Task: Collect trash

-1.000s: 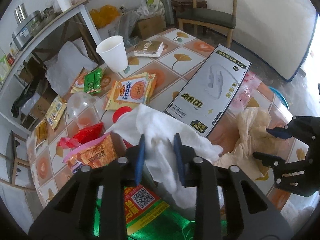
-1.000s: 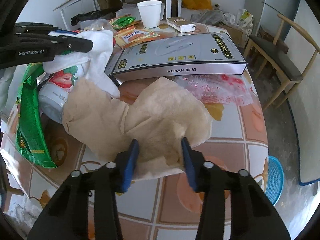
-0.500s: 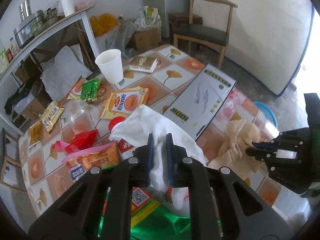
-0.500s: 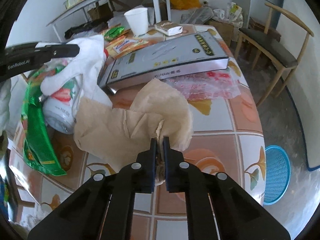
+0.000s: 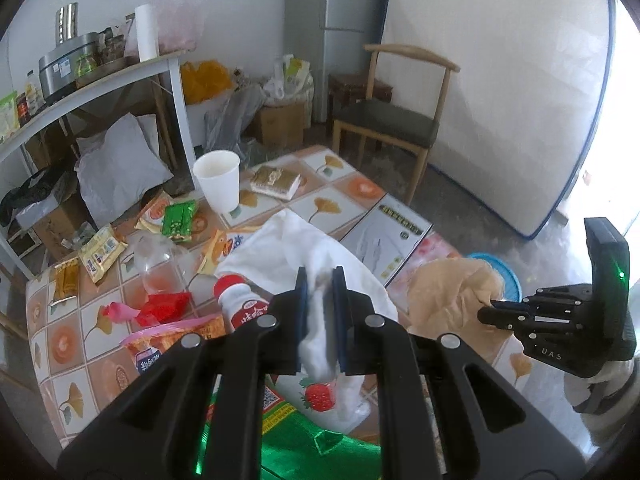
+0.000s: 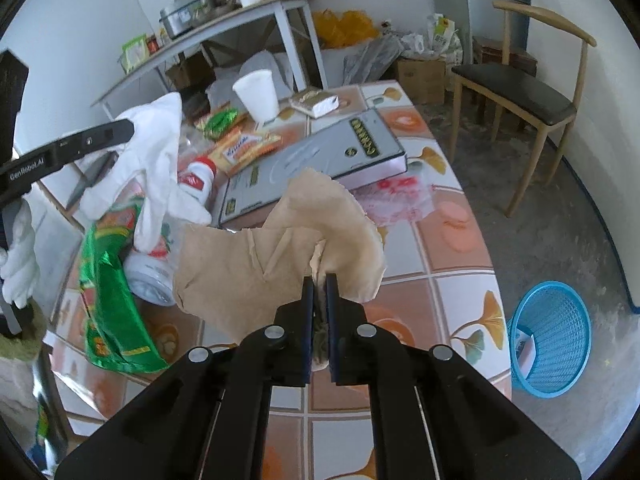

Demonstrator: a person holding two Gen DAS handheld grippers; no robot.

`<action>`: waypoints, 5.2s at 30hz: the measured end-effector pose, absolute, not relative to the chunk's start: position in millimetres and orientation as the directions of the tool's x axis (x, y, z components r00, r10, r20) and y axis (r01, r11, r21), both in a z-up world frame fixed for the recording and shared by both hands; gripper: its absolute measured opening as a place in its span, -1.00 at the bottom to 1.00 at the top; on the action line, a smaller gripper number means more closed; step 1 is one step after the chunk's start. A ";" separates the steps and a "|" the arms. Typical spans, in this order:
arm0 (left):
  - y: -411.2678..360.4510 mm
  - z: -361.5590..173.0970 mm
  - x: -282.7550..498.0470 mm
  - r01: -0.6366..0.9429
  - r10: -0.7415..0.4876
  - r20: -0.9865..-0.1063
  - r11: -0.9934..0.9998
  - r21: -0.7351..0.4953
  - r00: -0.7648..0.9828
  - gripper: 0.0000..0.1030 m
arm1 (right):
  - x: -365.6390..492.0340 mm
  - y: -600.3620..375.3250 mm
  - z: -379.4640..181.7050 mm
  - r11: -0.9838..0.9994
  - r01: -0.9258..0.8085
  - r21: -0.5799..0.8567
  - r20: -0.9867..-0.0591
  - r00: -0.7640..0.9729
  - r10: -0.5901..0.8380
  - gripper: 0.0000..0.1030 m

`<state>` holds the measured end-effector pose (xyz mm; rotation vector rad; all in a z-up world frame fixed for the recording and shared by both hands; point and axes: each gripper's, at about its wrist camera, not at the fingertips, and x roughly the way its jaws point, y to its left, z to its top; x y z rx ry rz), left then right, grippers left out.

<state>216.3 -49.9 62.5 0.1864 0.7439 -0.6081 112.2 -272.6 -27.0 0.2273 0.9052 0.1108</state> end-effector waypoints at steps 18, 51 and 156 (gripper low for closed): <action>-105.4 103.8 178.3 0.639 -0.534 -0.636 0.765 -0.082 0.558 -0.80 | 43.9 -357.5 13.8 0.930 0.183 0.318 -0.674 0.734 0.086 -0.88; -535.6 -105.0 133.6 0.903 -0.460 -0.885 0.404 -0.144 0.065 -0.77 | -15.8 -638.0 -182.7 0.542 0.756 0.366 -0.867 0.489 -0.098 -0.87; -157.5 -41.6 141.7 0.641 -0.535 -0.751 0.742 -0.197 0.388 -0.35 | 7.2 -370.2 -94.6 0.688 0.432 0.583 -0.801 0.446 0.399 -0.89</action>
